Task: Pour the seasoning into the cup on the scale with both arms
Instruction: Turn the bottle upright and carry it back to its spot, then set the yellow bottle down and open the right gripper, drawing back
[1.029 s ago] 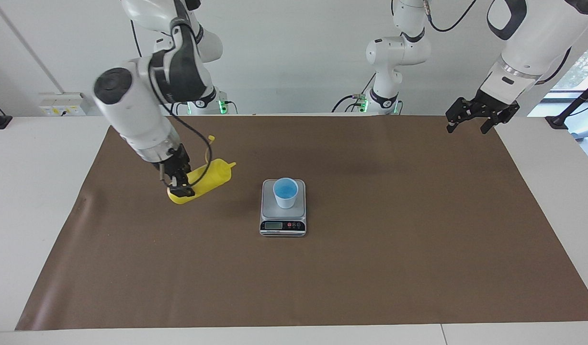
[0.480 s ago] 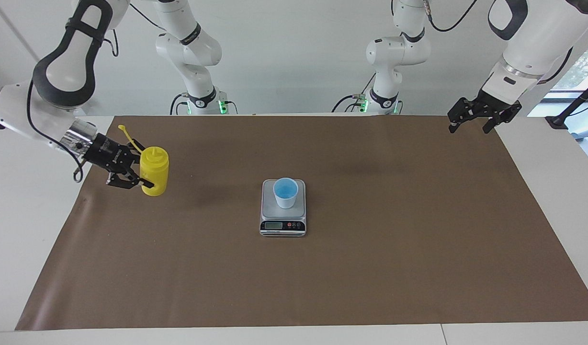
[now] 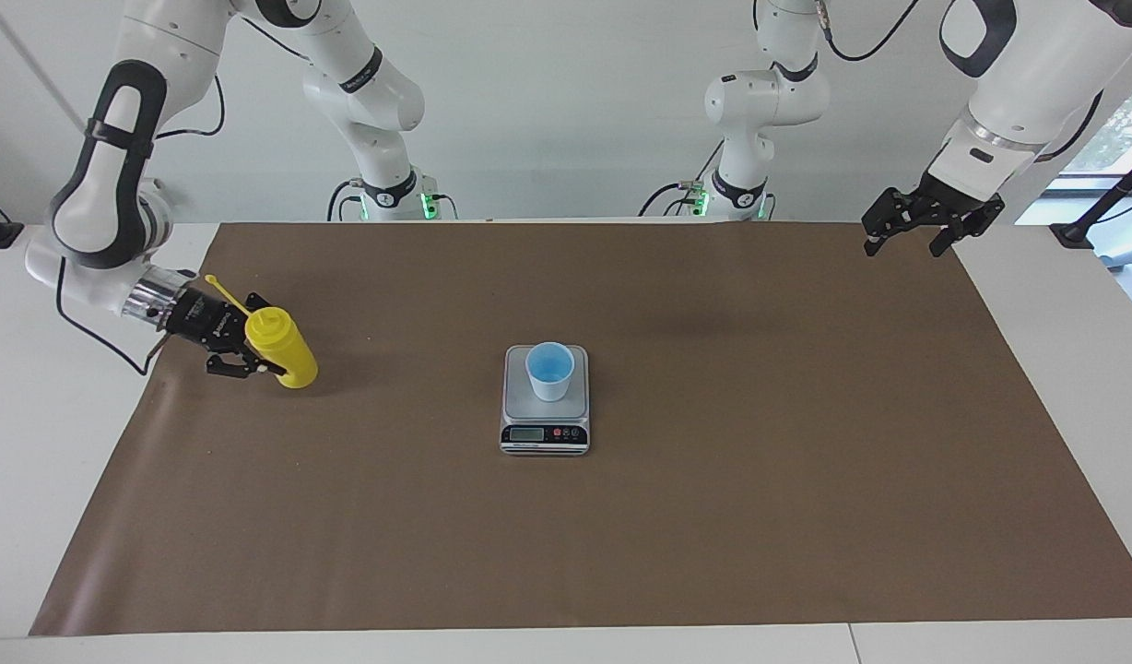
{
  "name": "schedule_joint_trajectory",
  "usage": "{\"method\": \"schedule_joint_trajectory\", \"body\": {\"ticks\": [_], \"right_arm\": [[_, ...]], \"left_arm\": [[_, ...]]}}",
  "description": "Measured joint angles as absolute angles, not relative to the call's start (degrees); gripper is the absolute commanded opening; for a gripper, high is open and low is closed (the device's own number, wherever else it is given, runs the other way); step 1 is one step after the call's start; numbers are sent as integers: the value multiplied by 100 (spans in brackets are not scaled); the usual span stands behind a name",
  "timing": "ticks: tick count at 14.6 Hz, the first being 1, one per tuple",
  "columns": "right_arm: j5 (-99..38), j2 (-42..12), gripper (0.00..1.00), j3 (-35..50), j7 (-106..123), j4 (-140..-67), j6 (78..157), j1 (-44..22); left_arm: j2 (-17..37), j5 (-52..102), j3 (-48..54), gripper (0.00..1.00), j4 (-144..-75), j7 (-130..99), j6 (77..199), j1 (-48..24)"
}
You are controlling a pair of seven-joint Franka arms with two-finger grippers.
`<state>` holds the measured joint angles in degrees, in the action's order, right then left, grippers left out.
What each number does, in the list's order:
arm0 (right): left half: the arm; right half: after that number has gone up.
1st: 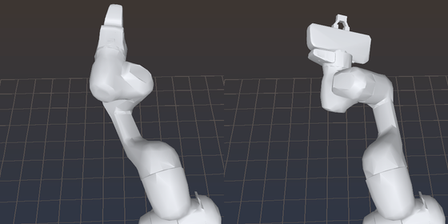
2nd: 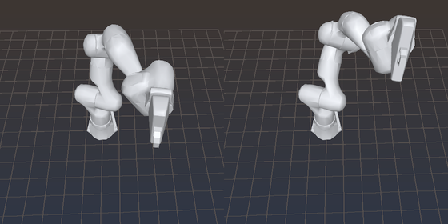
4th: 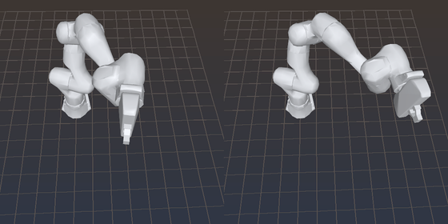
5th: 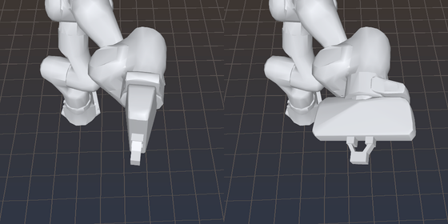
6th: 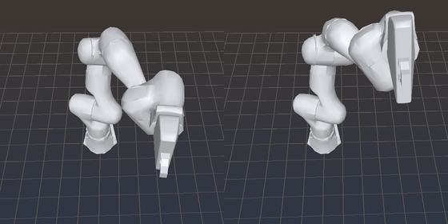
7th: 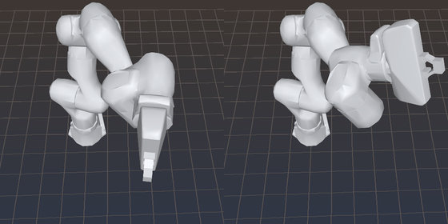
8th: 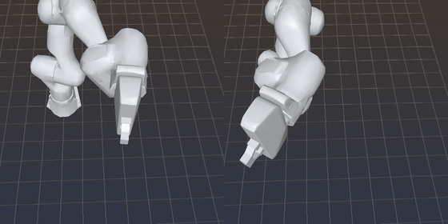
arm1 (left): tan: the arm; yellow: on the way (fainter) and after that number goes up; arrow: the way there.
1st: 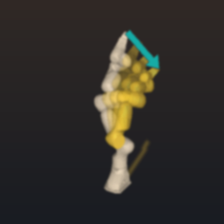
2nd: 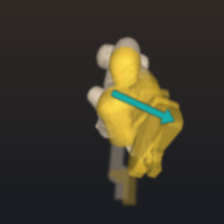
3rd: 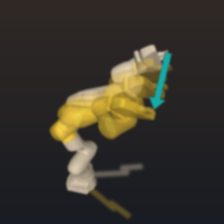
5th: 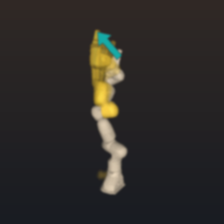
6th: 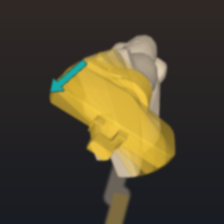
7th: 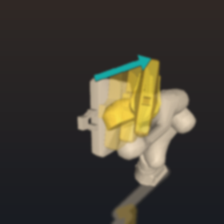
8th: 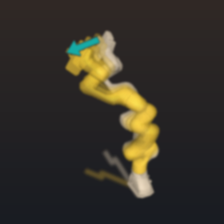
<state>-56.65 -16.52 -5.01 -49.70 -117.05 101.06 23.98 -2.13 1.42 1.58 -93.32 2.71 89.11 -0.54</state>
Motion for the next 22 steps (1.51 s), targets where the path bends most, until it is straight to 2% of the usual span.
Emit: {"method": "schedule_joint_trajectory", "body": {"ticks": [3,18,19,21,22], "right_arm": [[-5724,-1864,0,-500,-4764,-11667,10106,2468],[-6057,-2215,0,-496,-3866,-11692,9919,2690],[-6061,-2217,11,-496,-3860,-11692,9919,2690],[-6064,-2223,58,-496,-3848,-11698,9919,2693],[-6074,-2235,68,-496,-3829,-11707,9918,2696]], "left_arm": [[-213,142,158,100,-9332,271,8911,-54],[-213,142,158,100,-9332,271,8911,-54],[-213,142,158,100,-9332,271,8911,-54],[-213,142,158,100,-9332,271,8911,-54],[-213,142,158,100,-9332,271,8911,-54]]}}
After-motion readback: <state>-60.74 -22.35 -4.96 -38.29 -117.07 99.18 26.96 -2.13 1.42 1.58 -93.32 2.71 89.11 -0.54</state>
